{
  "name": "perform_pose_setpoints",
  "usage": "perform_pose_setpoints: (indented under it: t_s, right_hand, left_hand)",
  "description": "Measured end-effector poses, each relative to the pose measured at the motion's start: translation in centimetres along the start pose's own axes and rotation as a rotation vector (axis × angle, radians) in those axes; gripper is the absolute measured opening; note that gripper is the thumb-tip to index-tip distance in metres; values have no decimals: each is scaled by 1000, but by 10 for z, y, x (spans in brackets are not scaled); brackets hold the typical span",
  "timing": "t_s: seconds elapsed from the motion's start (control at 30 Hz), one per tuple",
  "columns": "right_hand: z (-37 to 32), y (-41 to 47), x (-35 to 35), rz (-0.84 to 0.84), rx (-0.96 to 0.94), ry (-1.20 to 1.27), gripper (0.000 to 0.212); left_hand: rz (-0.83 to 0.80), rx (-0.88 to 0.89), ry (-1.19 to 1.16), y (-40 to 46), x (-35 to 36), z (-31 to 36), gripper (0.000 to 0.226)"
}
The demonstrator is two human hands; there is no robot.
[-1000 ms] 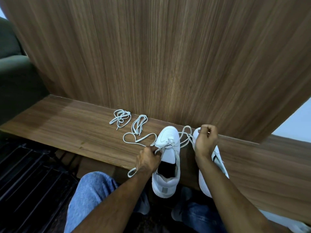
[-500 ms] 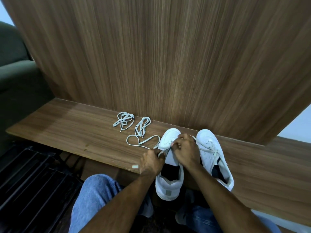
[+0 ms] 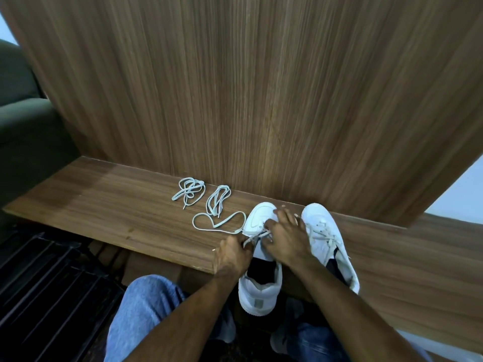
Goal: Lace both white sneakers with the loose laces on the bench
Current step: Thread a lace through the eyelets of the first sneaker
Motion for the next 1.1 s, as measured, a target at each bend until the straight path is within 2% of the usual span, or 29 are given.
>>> perform_pose_setpoints:
  t_s: [0.07,0.17,0.23,0.33,0.4,0.47,0.53,0.6,0.7,0.77,0.83,0.93,1.0,1.1]
  right_hand:
    - [-9,-4,12,-20,2,-112,44]
    - [-9,-3,20,26,28,-37,34]
    - [-3,-1,14,102,79,211,25]
    - [16,3,-14,229,359,777,18]
    - [31,6,-37,366,447,946,23]
    - [42,6,-53,481,468,1004,20]
    - [51,6,-58,541,483,985,14]
    - [55,10,-51,466,486,876,11]
    - [46,7,-33,250,440,552,45]
    - [29,-4,-20,219,322,438,50]
    - [15,-17,-7,158,255,457,45]
    - [4,-28,10,15,276,401,42]
    - [3,-28,14,-14,275,371,43]
    - [11,-18,14,-15,315,477,42]
  left_hand:
    - [4,5,2,-1,-1,1,45]
    - [3,20,-1,-1,-2,2,46]
    - [1,20,-19,-1,-4,2,43]
    - [-4,15,-28,-1,-5,2,34]
    - [-5,14,-19,-2,-5,3,33]
    - [-6,16,-13,-3,-6,4,33]
    - [-12,28,-16,-3,-6,5,31]
    - [-12,34,-16,-4,-7,5,30]
    - [-8,36,-18,-5,-7,6,30]
    - [-8,28,-30,-5,-7,6,31]
    - [-5,22,-38,-5,-6,5,33]
    - [-12,6,-44,-4,-5,5,38]
    - [-11,5,-43,-4,-5,5,37]
    - [-9,10,-33,-5,-6,5,35]
Point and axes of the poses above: each hand's wrist, its own y-axis towards the middle knuckle, its own x-axis out of the palm, z = x × y, the point moved 4 cm from there along y, towards the middle knuckle, and after that the axes turned 5 degrees about x, right-handed, at the moved point
